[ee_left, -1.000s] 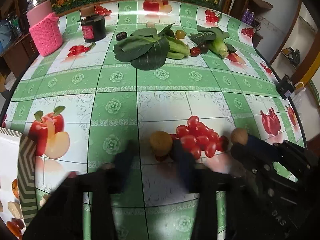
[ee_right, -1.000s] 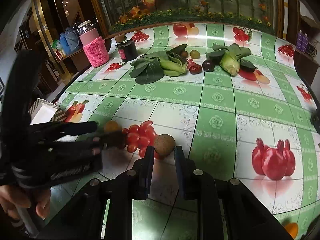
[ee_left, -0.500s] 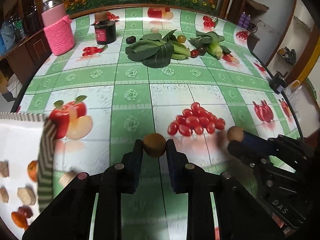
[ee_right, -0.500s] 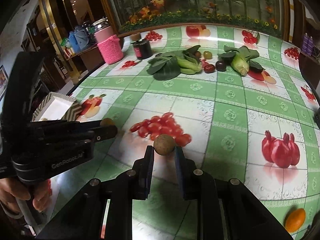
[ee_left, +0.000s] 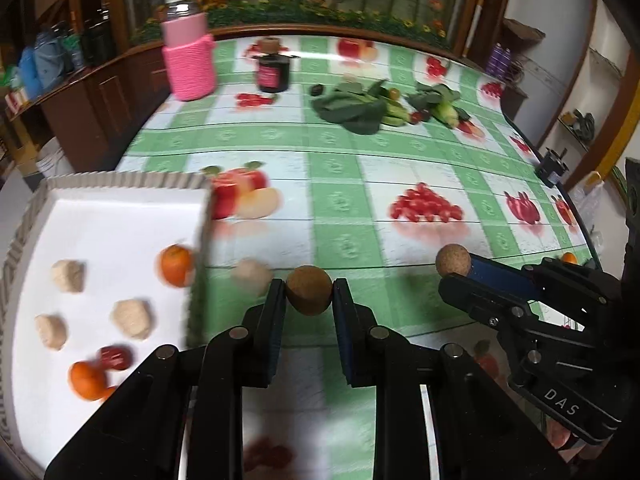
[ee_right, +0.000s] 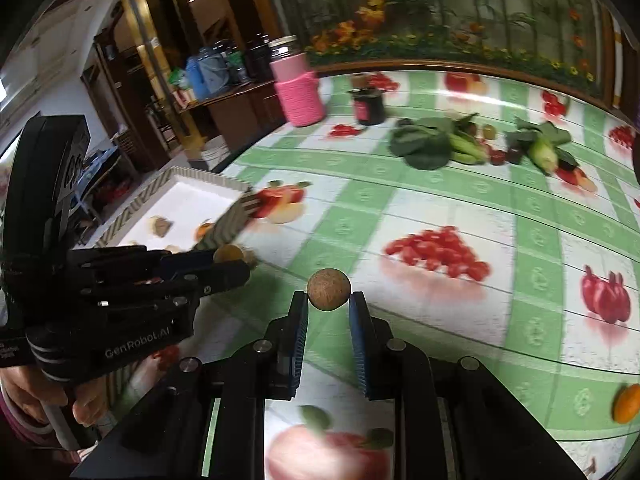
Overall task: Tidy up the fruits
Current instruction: 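Carry both kiwis into the white tray and open both tools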
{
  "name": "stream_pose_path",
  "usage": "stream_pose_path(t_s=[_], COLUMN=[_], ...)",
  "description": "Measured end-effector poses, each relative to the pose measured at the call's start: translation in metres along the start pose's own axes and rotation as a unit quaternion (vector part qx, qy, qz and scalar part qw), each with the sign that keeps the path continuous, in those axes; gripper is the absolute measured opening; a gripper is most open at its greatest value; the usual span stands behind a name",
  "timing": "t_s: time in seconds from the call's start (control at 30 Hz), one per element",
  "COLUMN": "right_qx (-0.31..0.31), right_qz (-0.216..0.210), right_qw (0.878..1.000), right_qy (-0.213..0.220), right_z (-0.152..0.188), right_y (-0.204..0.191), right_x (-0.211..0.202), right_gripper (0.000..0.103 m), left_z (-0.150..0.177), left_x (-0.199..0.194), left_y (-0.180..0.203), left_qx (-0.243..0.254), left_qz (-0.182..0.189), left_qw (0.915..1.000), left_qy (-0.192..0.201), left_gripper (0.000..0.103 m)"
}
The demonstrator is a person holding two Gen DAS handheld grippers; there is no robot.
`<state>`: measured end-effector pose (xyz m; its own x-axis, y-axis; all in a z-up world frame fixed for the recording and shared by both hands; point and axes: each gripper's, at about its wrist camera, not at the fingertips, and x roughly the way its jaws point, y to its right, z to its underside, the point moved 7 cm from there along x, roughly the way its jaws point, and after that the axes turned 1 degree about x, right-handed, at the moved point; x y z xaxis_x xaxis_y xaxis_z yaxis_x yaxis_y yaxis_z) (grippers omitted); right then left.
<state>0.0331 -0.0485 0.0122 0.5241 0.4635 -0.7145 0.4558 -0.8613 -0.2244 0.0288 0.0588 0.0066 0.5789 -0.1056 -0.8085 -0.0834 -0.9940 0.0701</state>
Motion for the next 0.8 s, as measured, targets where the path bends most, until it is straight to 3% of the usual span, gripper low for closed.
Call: stream_pose_path(t_s=[0.37,0.8], right_qx=[-0.041,-0.076], right_qz=[-0.029,-0.048], right_qw=[0.999,0.996], right_qy=[-0.009,-0.022], right_z=[0.002,0.002], right_y=[-0.065,-0.111], right_x=[0.012,0.028], right_gripper=[0.021,0.021], left_z=[0.019,0.032], left_x=[-0.023,-0.037], left_y=[-0.062,-0.103], left_qx=[-0.026,-0.041], left_qz=[-0.049,-0.076], left_qw=[0.9983,0.9961], left_qy=[0.013,0.018], left_gripper=[0.021,0.021])
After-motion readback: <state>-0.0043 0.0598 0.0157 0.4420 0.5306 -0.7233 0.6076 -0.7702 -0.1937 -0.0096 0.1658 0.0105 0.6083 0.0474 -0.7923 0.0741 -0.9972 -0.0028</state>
